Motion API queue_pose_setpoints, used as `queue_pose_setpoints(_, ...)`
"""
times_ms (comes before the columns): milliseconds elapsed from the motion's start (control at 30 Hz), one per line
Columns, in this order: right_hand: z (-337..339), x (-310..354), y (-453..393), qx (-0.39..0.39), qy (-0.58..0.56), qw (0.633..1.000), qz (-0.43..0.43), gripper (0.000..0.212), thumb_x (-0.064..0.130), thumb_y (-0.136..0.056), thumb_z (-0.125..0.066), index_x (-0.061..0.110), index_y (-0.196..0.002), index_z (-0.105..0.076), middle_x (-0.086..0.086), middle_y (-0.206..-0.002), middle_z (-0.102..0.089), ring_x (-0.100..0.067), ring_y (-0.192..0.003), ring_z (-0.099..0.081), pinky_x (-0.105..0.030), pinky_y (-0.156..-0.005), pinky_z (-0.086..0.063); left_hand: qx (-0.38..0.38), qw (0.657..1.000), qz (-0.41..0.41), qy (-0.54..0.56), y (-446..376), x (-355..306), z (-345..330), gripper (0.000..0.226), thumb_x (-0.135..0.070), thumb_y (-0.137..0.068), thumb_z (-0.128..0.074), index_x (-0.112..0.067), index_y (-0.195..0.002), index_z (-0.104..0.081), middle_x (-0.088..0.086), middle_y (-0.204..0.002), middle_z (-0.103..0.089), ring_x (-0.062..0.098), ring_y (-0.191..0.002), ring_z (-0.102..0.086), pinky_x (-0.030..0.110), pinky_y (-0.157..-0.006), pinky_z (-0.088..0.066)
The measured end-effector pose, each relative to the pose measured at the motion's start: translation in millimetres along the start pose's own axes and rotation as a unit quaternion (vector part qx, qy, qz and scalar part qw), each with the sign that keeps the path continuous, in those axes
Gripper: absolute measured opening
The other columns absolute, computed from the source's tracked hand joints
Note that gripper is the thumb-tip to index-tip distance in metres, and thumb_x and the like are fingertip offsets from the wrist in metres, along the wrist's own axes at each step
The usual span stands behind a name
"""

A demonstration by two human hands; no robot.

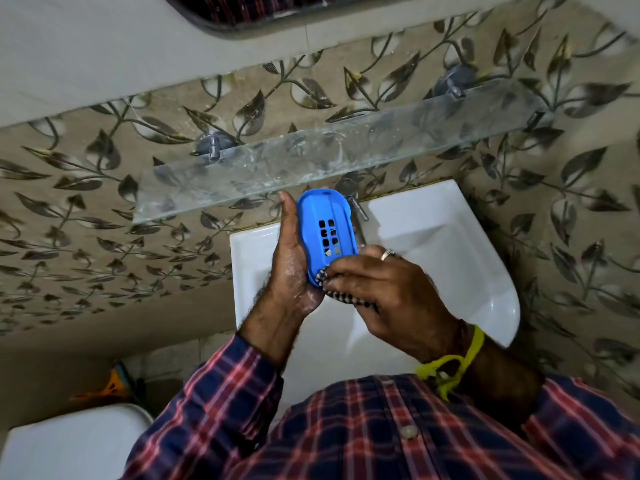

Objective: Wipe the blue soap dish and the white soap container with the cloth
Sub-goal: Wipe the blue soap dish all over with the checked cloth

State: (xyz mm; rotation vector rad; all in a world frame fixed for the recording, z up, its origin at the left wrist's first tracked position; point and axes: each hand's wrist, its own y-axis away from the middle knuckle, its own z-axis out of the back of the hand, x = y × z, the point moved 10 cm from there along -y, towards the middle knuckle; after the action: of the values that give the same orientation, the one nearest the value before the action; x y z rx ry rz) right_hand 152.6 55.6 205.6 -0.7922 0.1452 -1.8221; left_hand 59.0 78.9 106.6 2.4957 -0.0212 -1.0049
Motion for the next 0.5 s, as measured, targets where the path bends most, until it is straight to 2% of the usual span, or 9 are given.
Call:
queue_pose_setpoints(100, 6.5, -6.8, 2.0, 0.008, 0.037, 0.999, 0.009, 0.026, -0.004, -0.081, -0.064, 0.013, -0.097, -0.076, 0.002, -0.109, -0.073, -0.026, -0.085, -0.063, -0.039, -0.068, -0.054, -0.005, 1.0, -0.011, -0.005, 1.3, -2.5, 3.6, 0.085, -0.086, -0.082, -0.04, -0.012, -0.105, -0.075, 0.013, -0.094, -0.068, 0.026, -0.083, -0.064, 0.038, -0.079, -0.052)
queue_pose_setpoints(200, 13.9, -17.0, -9.6, -0.03, 0.044, 0.998, -0.021, 0.026, -0.006, -0.08, -0.062, 0.009, -0.096, -0.076, -0.003, -0.107, -0.073, -0.029, -0.085, -0.064, -0.039, -0.069, -0.055, -0.013, 1.0, 0.001, 0.008, 1.0, 1.6, 4.3, 0.082, -0.083, -0.085, -0.038, -0.013, -0.099, -0.076, 0.012, -0.091, -0.069, 0.024, -0.079, -0.064, 0.037, -0.076, -0.053)
queue_pose_setpoints(300, 3.3, -3.6, -4.9, -0.015, 0.042, 0.999, 0.007, 0.023, -0.003, -0.082, -0.066, 0.01, -0.098, -0.076, -0.002, -0.108, -0.073, -0.024, -0.086, -0.062, -0.034, -0.071, -0.054, -0.014, 1.0, -0.005, 0.005, -0.6, -5.8, 8.1, 0.082, -0.082, -0.086, -0.041, -0.01, -0.107, -0.074, 0.014, -0.095, -0.068, 0.026, -0.081, -0.065, 0.037, -0.075, -0.056)
queue_pose_setpoints(367, 2.3, -2.5, 1.1, -0.002, 0.047, 0.999, 0.008, 0.024, -0.003, -0.08, -0.069, 0.012, -0.097, -0.076, 0.0, -0.108, -0.073, -0.023, -0.085, -0.062, -0.035, -0.069, -0.054, -0.027, 1.0, -0.012, -0.011, -0.8, -9.3, 11.4, 0.082, -0.081, -0.086, -0.041, -0.01, -0.11, -0.073, 0.014, -0.097, -0.068, 0.026, -0.082, -0.065, 0.039, -0.078, -0.055)
queue_pose_setpoints(500, 17.7, -26.7, -14.5, -0.068, 0.053, 0.993, -0.077, 0.027, -0.007, -0.077, -0.064, 0.008, -0.097, -0.075, -0.005, -0.107, -0.073, -0.031, -0.081, -0.063, -0.041, -0.07, -0.054, -0.029, 1.0, 0.001, 0.008, -1.2, 3.9, 5.8, 0.076, -0.077, -0.089, -0.039, -0.013, -0.098, -0.08, 0.012, -0.094, -0.073, 0.024, -0.081, -0.071, 0.038, -0.079, -0.058)
